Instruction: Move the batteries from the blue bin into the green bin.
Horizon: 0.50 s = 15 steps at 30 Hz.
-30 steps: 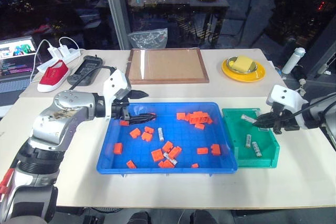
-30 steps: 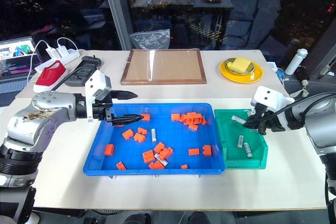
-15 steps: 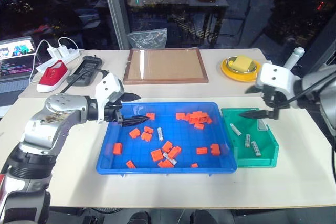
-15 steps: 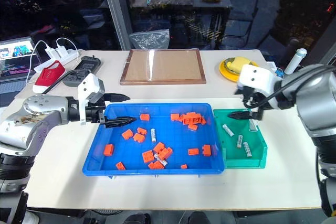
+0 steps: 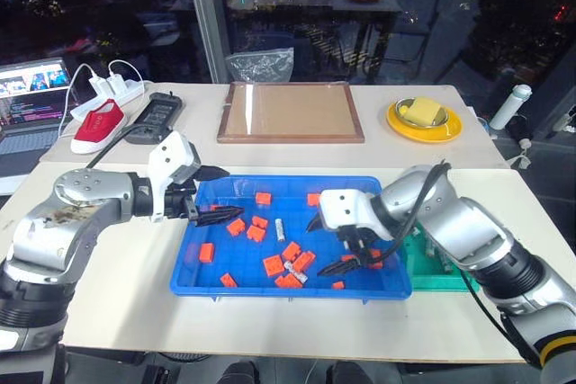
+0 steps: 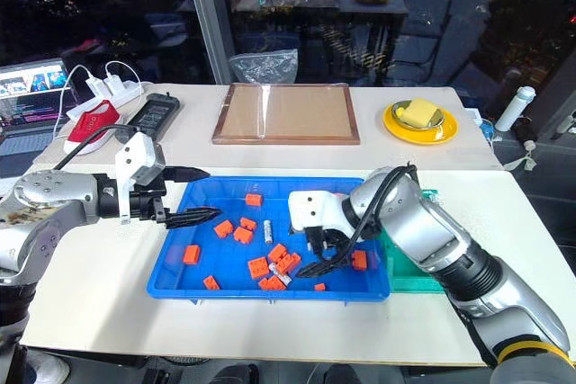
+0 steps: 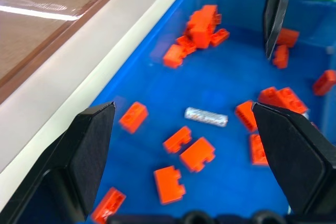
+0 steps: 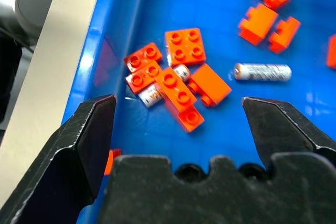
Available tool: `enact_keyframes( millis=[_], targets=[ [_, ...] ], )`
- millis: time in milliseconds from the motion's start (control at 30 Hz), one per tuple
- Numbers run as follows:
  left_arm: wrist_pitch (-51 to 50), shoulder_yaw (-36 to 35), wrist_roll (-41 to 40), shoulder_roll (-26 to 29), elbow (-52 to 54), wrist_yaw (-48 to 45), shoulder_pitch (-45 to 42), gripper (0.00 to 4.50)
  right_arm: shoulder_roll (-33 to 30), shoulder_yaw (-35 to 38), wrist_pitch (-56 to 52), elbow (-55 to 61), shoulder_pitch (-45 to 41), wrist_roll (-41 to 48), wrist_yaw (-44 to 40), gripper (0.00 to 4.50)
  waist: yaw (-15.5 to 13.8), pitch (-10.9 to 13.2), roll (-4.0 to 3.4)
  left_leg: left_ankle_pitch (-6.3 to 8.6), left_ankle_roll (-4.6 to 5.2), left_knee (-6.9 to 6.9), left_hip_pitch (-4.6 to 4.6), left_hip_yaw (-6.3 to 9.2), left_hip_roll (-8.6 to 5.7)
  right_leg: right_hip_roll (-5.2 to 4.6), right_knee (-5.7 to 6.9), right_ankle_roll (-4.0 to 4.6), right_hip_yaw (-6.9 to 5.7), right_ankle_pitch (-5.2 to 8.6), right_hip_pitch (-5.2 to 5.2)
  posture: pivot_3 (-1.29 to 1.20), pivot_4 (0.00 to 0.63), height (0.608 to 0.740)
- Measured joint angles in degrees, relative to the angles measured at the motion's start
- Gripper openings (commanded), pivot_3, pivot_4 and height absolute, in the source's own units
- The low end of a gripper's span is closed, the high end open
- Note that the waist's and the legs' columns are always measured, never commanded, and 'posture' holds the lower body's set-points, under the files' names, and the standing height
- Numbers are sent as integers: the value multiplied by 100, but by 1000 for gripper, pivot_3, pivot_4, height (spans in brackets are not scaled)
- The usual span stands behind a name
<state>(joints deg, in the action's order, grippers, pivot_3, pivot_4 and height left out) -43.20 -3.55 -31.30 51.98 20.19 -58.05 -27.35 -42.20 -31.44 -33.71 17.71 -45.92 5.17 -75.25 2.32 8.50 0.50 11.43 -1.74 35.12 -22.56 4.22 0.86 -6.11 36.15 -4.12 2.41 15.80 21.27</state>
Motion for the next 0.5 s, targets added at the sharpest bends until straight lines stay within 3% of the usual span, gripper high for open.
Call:
enact_keyframes(
  millis=[300,400,500],
  targets=[
    [-323,25,-274,391,270,-293,72,4500,544,-251,1743,-1144,16,-610,55,4462,46,1,3,0,0,-5,17,-1,3,5,-2,0,1,0,0,0,150,740],
    [-343,18,-284,515,377,-353,239,4500,698,-249,1998,-1333,12,-639,47,3801,41,1,3,0,0,-6,17,-1,3,5,3,0,1,0,-1,0,150,740],
    [-346,18,-281,628,400,-378,407,4500,786,-249,2179,-1506,13,-673,28,2739,32,1,3,0,0,-7,17,-1,3,5,1,0,1,0,-1,0,150,740]
  ],
)
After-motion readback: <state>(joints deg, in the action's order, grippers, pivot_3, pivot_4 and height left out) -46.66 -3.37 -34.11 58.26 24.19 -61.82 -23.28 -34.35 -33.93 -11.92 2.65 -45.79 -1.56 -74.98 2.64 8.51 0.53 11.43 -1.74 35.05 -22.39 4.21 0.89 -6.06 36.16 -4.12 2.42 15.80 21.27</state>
